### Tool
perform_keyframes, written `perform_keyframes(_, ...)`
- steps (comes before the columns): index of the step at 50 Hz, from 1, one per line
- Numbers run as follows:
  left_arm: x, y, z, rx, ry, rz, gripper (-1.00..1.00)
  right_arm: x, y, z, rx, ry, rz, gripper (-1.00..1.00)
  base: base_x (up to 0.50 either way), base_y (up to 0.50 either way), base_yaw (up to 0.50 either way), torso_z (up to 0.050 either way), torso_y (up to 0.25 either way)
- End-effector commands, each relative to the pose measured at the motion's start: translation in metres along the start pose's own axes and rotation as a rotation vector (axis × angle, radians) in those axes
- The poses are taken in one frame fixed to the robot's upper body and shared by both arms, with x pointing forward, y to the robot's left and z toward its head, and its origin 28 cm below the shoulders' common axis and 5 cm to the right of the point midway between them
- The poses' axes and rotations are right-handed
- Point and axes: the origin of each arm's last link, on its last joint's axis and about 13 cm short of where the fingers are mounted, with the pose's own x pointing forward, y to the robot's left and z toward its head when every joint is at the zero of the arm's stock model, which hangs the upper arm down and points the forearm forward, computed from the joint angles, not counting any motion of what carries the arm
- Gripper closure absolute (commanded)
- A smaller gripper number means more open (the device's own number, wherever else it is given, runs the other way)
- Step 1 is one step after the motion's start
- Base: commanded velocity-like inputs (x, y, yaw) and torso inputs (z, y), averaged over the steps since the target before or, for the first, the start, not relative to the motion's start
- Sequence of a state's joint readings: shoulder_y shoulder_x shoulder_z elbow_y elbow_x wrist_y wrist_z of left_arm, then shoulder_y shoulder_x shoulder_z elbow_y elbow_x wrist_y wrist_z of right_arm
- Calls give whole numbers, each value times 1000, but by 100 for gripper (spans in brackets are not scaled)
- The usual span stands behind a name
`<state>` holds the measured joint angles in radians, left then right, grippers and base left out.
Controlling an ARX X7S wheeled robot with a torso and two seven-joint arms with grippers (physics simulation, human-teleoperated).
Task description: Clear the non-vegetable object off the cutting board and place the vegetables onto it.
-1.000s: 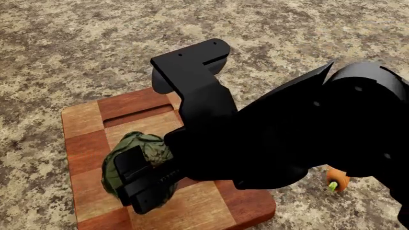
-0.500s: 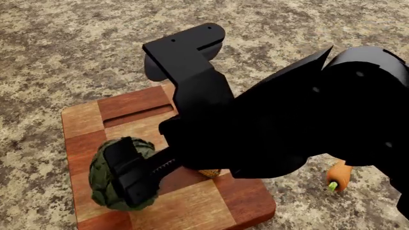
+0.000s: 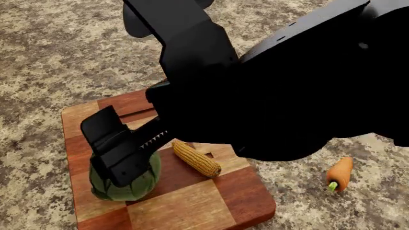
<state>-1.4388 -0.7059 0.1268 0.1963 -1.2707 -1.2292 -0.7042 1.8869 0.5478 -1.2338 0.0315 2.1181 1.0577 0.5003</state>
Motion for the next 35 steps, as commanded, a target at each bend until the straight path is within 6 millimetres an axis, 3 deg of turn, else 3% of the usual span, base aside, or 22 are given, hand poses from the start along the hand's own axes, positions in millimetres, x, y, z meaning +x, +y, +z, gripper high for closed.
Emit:
perform_keyframes(1,-2,0,0,-1,-1,-2,-100,-29,15,-1,-29,-70,-48,-100,0,0,0,0,0)
perform_keyframes(17,-5,0,3,-15,-15,-22,-100,-99,61,-41,-62,-284,-335,-100,0,0,0,0,0)
perform_keyframes(26,-6,3,5,-19,-16,-17,-100,-124,87,-65,-131,-359,-586,-100,0,0,0,0,0)
perform_keyframes(31,-6,2,5,-20,-17,-20,-100,-139,100,-73,-166,-531,-731,-100,0,0,0,0,0)
perform_keyframes(35,-6,0,5,-26,-12,-24,-100,-139,107,-93,-157,-647,-771,-100,0,0,0,0,0)
